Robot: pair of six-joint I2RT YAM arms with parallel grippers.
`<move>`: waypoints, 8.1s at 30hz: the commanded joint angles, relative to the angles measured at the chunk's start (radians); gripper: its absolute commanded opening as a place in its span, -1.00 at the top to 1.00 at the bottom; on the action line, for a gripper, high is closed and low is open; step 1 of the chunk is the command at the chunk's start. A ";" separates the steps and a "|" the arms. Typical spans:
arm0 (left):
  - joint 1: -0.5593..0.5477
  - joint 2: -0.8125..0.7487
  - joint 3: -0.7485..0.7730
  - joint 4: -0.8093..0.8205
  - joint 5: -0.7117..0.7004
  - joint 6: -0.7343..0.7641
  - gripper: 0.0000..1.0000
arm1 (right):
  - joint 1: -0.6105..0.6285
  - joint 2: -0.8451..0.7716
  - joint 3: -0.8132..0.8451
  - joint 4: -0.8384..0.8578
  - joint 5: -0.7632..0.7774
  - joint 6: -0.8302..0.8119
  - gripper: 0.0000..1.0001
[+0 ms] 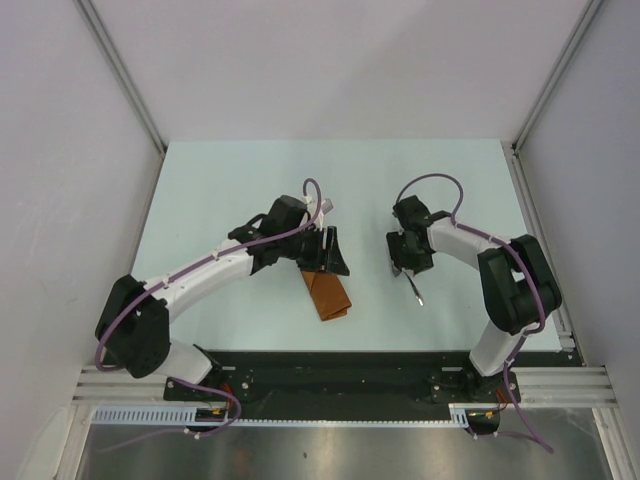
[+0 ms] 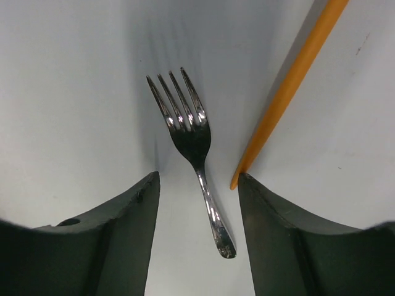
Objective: Fold the napkin into a case and place the utensils inside
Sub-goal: Pick up the fork from the center of the board, then pass from the right arm to the left, then pass from the left arm to the right, then insert the fork into the folded napkin, then pick up the spoon from the center of the board.
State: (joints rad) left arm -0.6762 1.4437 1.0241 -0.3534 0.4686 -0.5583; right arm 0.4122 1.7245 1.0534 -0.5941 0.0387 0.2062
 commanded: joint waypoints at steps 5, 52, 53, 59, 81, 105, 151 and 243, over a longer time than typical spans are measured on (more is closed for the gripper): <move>-0.008 -0.013 0.016 0.017 0.024 0.017 -0.21 | 0.065 0.040 -0.017 0.036 0.020 0.056 0.44; -0.060 -0.342 -0.088 -0.332 0.231 0.313 1.00 | 0.106 -0.473 -0.009 0.112 -0.921 -0.347 -0.25; -0.060 -0.347 -0.088 -0.332 0.238 0.320 0.99 | 0.128 -0.462 -0.012 0.120 -0.948 -0.344 -0.20; -0.062 -0.339 -0.097 -0.323 0.300 0.330 1.00 | 0.168 -0.416 -0.006 0.135 -0.936 -0.358 -0.15; 0.227 -0.315 0.016 -0.231 -0.135 0.153 -0.35 | 0.192 -0.618 -0.441 0.571 -0.687 0.488 1.00; 0.305 0.337 0.255 0.001 -0.186 -0.009 0.90 | 0.566 -0.651 -0.679 0.738 0.346 1.357 1.00; 0.291 0.527 0.378 -0.119 -0.243 0.032 0.96 | 0.593 -0.223 -0.638 1.217 0.303 1.394 1.00; 0.023 -0.036 0.022 0.108 0.034 0.046 -0.78 | 0.103 -0.142 0.073 0.201 0.138 0.577 1.00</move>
State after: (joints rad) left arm -0.6464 1.3586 1.0035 -0.3401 0.4168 -0.5228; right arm 0.4892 1.7996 1.1584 -0.4908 0.2996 0.6579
